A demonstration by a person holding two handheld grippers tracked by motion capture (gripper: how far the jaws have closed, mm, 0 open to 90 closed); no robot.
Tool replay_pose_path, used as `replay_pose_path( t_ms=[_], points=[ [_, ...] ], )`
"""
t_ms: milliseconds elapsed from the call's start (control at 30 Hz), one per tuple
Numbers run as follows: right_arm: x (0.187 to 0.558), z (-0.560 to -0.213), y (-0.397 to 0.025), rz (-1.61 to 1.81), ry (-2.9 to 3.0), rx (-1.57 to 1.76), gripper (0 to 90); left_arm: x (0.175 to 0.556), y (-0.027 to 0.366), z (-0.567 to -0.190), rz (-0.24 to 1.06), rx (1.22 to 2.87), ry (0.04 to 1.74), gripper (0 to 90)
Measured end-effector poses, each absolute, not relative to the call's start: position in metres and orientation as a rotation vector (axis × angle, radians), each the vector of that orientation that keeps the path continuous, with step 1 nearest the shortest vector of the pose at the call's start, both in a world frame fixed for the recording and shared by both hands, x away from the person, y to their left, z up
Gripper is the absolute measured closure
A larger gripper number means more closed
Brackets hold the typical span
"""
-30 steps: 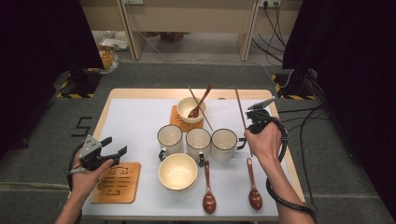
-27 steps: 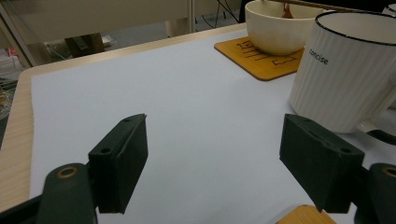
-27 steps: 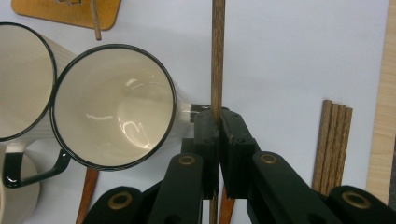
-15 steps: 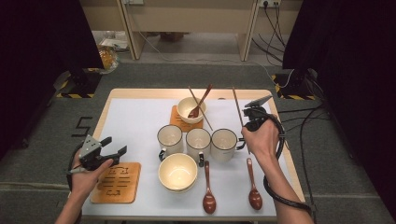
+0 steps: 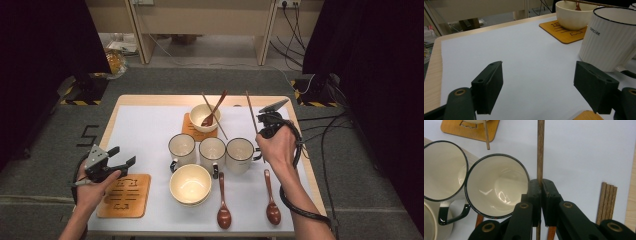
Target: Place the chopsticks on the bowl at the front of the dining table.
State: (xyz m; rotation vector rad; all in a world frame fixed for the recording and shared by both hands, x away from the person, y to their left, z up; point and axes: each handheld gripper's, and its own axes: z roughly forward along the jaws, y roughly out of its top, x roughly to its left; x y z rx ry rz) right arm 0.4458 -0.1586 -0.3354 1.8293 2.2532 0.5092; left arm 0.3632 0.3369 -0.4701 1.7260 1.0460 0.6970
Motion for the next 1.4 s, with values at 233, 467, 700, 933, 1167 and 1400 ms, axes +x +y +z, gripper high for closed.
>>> replay_pose_path(
  t_ms=[233, 467, 700, 933, 1167, 1400],
  points=[
    [0.448, -0.332, -0.155, 0.520, 2.256, 1.823, 85.8, 0.363, 0.337, -0.470, 0.697, 1.720, 1.050, 23.1],
    [0.449, -0.330, -0.154, 0.528, 2.258, 1.815, 85.8, 0.363, 0.337, -0.470, 0.698, 1.724, 1.047, 23.1],
    [0.451, -0.330, -0.152, 0.533, 2.259, 1.813, 85.8, 0.363, 0.337, -0.470, 0.698, 1.725, 1.047, 23.1],
    [0.452, -0.330, -0.150, 0.539, 2.261, 1.806, 85.9, 0.363, 0.337, -0.470, 0.699, 1.725, 1.047, 23.1],
    [0.454, -0.329, -0.147, 0.549, 2.261, 1.802, 85.8, 0.363, 0.337, -0.470, 0.697, 1.725, 1.047, 23.1],
    [0.456, -0.328, -0.144, 0.551, 2.263, 1.794, 85.8, 0.363, 0.337, -0.470, 0.698, 1.725, 1.046, 23.1]
  ],
)
